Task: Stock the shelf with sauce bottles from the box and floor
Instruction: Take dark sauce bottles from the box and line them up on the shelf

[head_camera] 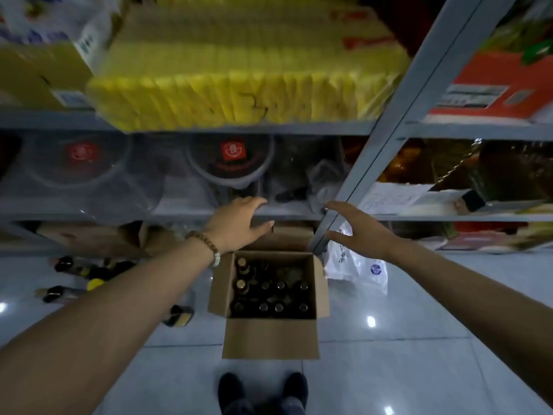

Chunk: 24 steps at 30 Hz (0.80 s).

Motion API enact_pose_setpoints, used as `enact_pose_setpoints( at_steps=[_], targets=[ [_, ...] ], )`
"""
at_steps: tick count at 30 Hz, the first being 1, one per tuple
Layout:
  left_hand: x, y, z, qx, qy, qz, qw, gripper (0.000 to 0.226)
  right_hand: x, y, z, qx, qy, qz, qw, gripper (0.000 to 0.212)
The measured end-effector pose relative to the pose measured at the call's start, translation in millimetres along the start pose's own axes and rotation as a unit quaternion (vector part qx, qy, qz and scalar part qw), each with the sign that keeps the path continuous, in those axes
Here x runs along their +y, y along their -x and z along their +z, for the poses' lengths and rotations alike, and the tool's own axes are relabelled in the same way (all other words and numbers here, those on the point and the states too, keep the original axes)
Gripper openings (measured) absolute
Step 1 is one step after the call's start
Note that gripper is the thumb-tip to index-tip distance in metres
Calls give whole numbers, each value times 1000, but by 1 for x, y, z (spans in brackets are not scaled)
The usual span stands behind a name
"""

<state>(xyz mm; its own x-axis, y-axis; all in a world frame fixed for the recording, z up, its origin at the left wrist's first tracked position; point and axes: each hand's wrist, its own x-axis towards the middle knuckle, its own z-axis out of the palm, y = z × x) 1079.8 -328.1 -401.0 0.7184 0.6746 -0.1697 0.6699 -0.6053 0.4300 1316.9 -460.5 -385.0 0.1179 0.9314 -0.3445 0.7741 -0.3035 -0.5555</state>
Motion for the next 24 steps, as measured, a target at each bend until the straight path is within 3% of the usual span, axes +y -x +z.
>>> enact_pose_setpoints(
  at_steps=[5,12,24],
  targets=[
    [-48,-15,104,-83,-12,-38,996,58,61,-30,107,-30,-24,49,998,53],
    [-106,-34,241,-134,-16,-71,988,54,148,-81,237,-85,-19,102,991,63],
    [-154,-85,442,-192,40,-57,979,71,268,-145,361,-64,-99,148,982,71]
  ],
)
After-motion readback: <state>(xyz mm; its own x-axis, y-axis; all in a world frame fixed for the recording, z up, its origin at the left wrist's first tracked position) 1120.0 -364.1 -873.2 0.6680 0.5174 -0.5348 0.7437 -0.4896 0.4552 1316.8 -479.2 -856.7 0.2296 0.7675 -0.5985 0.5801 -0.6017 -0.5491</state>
